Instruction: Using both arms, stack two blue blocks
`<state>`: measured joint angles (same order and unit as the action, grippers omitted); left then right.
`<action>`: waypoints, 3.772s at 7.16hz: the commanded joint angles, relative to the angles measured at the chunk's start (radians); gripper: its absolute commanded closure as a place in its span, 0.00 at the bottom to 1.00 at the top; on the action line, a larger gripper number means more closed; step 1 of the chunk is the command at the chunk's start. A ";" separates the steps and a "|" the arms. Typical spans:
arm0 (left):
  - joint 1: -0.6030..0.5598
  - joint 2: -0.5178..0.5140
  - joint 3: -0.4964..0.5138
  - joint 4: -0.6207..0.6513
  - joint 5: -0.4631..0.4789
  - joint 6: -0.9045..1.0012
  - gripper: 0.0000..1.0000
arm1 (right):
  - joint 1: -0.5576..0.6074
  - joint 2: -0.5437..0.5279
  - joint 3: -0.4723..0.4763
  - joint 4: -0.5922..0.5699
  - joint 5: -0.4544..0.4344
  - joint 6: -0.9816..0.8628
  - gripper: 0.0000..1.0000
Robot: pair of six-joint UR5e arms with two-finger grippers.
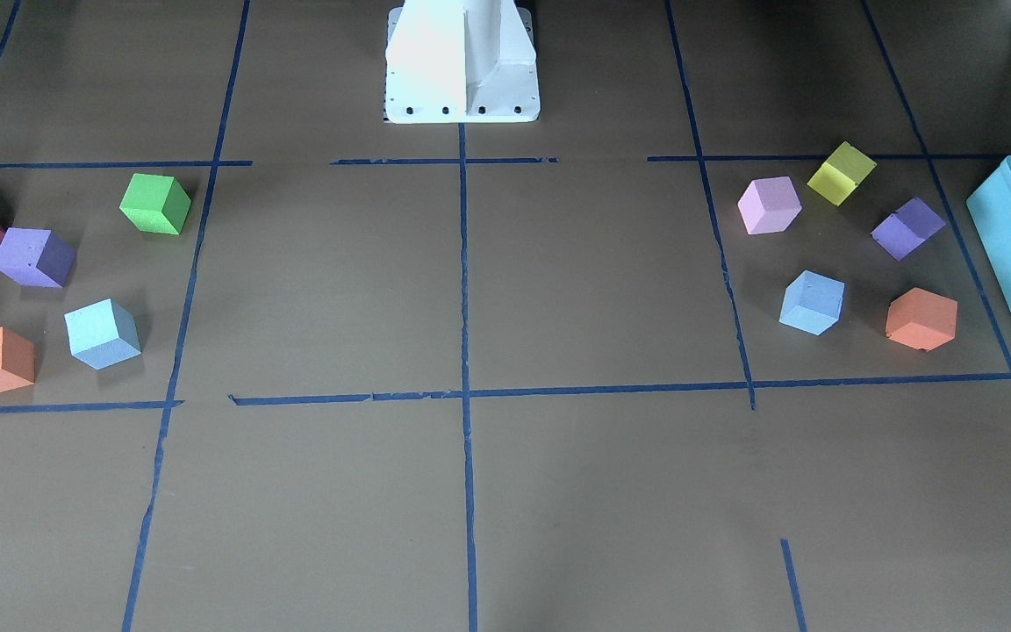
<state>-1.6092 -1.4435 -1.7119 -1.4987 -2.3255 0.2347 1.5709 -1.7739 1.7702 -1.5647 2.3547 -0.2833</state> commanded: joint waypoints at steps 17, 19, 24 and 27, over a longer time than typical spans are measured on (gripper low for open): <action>0.002 0.011 -0.005 0.000 -0.012 0.000 0.00 | -0.629 0.330 -0.103 0.270 -0.179 0.733 0.00; 0.002 0.011 -0.005 0.000 -0.012 0.000 0.00 | -0.655 0.346 -0.147 0.270 -0.193 0.733 0.00; 0.002 0.011 -0.005 0.000 -0.012 0.000 0.00 | -0.663 0.405 -0.155 0.265 -0.183 0.736 0.63; 0.002 0.011 -0.006 -0.002 -0.012 0.000 0.00 | -0.721 0.618 -0.150 0.169 -0.167 1.011 0.63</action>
<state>-1.6076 -1.4327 -1.7175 -1.4991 -2.3378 0.2347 0.8914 -1.2563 1.6182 -1.3350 2.1865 0.5966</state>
